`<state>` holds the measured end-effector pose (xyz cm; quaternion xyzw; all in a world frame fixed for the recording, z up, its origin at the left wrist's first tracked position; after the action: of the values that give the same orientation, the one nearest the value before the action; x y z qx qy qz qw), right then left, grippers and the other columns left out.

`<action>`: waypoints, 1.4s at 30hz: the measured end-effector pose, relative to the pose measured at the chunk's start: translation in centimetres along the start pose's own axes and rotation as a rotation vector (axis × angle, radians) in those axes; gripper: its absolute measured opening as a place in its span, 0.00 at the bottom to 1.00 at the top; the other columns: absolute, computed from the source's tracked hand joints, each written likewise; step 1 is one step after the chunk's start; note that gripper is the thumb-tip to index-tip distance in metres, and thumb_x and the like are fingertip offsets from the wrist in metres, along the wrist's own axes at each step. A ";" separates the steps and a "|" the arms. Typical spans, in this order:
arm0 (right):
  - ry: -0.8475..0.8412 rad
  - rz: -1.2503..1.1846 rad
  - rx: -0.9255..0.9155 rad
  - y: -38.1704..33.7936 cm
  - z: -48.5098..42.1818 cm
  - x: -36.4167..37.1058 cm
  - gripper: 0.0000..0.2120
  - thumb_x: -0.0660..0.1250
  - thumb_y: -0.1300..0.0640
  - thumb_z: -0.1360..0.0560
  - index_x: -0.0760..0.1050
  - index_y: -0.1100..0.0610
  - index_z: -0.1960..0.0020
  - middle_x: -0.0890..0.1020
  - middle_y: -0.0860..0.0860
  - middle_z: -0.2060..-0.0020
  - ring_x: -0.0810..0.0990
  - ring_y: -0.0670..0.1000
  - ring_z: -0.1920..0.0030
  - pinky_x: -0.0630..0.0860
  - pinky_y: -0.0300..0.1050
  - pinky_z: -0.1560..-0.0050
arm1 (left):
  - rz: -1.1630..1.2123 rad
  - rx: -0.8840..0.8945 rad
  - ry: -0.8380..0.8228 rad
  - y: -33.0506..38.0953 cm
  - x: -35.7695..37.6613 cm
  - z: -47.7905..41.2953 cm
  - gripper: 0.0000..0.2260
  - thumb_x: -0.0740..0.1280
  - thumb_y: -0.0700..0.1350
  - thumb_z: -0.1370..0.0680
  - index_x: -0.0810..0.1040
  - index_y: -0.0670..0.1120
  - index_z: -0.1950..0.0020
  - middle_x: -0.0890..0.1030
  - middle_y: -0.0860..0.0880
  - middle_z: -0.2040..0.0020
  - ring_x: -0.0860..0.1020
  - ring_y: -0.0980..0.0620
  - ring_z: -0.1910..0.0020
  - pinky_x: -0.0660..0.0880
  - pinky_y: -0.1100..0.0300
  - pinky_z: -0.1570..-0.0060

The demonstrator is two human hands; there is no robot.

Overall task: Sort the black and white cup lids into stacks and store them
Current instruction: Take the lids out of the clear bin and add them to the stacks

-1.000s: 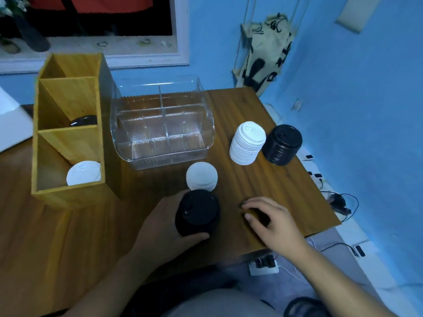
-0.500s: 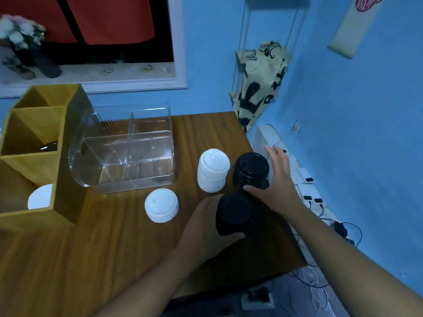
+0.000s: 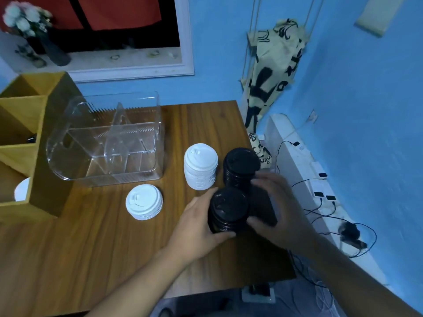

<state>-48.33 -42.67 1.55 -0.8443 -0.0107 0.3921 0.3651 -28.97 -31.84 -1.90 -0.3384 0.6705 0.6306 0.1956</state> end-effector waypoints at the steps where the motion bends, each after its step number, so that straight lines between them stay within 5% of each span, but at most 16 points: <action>1: -0.074 0.009 -0.003 -0.4 0.8 0.8 0.37 0.76 0.43 0.30 0.66 0.53 0.26 0.62 0.51 0.24 0.63 0.52 0.24 0.69 0.53 0.28 | 0.019 0.020 -0.005 0.5 0.1 0.0 0.43 0.79 0.63 0.35 0.60 0.65 0.26 0.72 0.68 0.35 0.71 0.61 0.35 0.69 0.62 0.34; 7: -0.138 -0.159 0.050 -0.4 1.5 1.0 0.48 0.83 0.43 0.37 0.62 0.45 0.24 0.60 0.43 0.23 0.64 0.46 0.24 0.69 0.51 0.28 | 0.124 0.053 0.041 3.2 0.2 -0.5 0.43 0.82 0.59 0.35 0.64 0.61 0.25 0.72 0.69 0.34 0.73 0.59 0.33 0.70 0.63 0.34; 13: -0.236 -0.097 -0.025 -1.0 -1.5 -2.6 0.45 0.82 0.41 0.37 0.64 0.42 0.25 0.61 0.43 0.23 0.63 0.48 0.23 0.72 0.59 0.29 | 0.308 0.047 0.077 4.2 -0.1 -1.3 0.46 0.82 0.54 0.32 0.63 0.51 0.20 0.73 0.55 0.27 0.71 0.55 0.27 0.69 0.53 0.28; 16: -0.188 -0.101 -0.036 -0.5 -3.0 -4.2 0.45 0.83 0.45 0.36 0.66 0.47 0.25 0.64 0.44 0.25 0.65 0.49 0.24 0.73 0.60 0.31 | 0.352 0.055 0.104 3.9 -0.2 -1.6 0.45 0.81 0.51 0.31 0.61 0.50 0.19 0.71 0.58 0.24 0.70 0.57 0.25 0.68 0.61 0.29; 20: 0.026 -0.233 -0.018 0.9 -5.7 -5.2 0.45 0.83 0.52 0.35 0.65 0.58 0.25 0.69 0.54 0.28 0.71 0.56 0.29 0.77 0.59 0.36 | 0.174 -0.008 0.113 2.6 0.9 -1.6 0.40 0.76 0.59 0.27 0.62 0.52 0.20 0.72 0.56 0.26 0.70 0.58 0.27 0.71 0.53 0.29; 24: 0.035 -0.266 0.094 1.8 -8.2 -3.6 0.44 0.83 0.49 0.34 0.64 0.48 0.24 0.70 0.47 0.29 0.70 0.50 0.28 0.76 0.56 0.34 | -0.052 0.015 0.122 3.1 2.2 -2.6 0.45 0.76 0.54 0.25 0.51 0.56 0.18 0.64 0.60 0.24 0.62 0.64 0.26 0.59 0.69 0.26; 27: -0.046 -0.144 0.088 2.3 -8.8 -2.0 0.44 0.81 0.46 0.33 0.63 0.43 0.23 0.67 0.42 0.28 0.67 0.45 0.27 0.74 0.57 0.32 | -0.049 -0.012 0.182 3.5 2.8 -3.6 0.46 0.78 0.51 0.27 0.52 0.53 0.18 0.65 0.60 0.26 0.64 0.60 0.26 0.53 0.76 0.30; 33: -0.092 -0.101 0.099 2.7 -9.0 -1.7 0.43 0.81 0.49 0.33 0.63 0.43 0.24 0.64 0.37 0.29 0.64 0.40 0.27 0.71 0.56 0.29 | 0.016 -0.068 0.289 3.5 4.0 -5.4 0.50 0.80 0.49 0.28 0.50 0.48 0.17 0.64 0.51 0.20 0.64 0.54 0.22 0.66 0.54 0.25; 42: -0.009 -0.099 0.078 2.2 -9.2 -2.0 0.33 0.76 0.45 0.27 0.68 0.48 0.27 0.68 0.48 0.27 0.67 0.45 0.26 0.73 0.57 0.32 | 0.119 -0.094 0.395 3.8 4.6 -7.4 0.43 0.79 0.45 0.27 0.57 0.48 0.19 0.69 0.52 0.24 0.67 0.55 0.25 0.68 0.55 0.27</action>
<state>-44.13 -50.47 5.35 -0.8260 -0.0389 0.3774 0.4168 -33.60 -40.14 -1.40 -0.4241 0.6845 0.5929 0.0068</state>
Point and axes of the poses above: each hand's wrist, its own z-axis away from the middle knuckle, its own x-axis out of the palm, y = z × x, the point moved 4 cm from there along -z, towards the middle knuckle
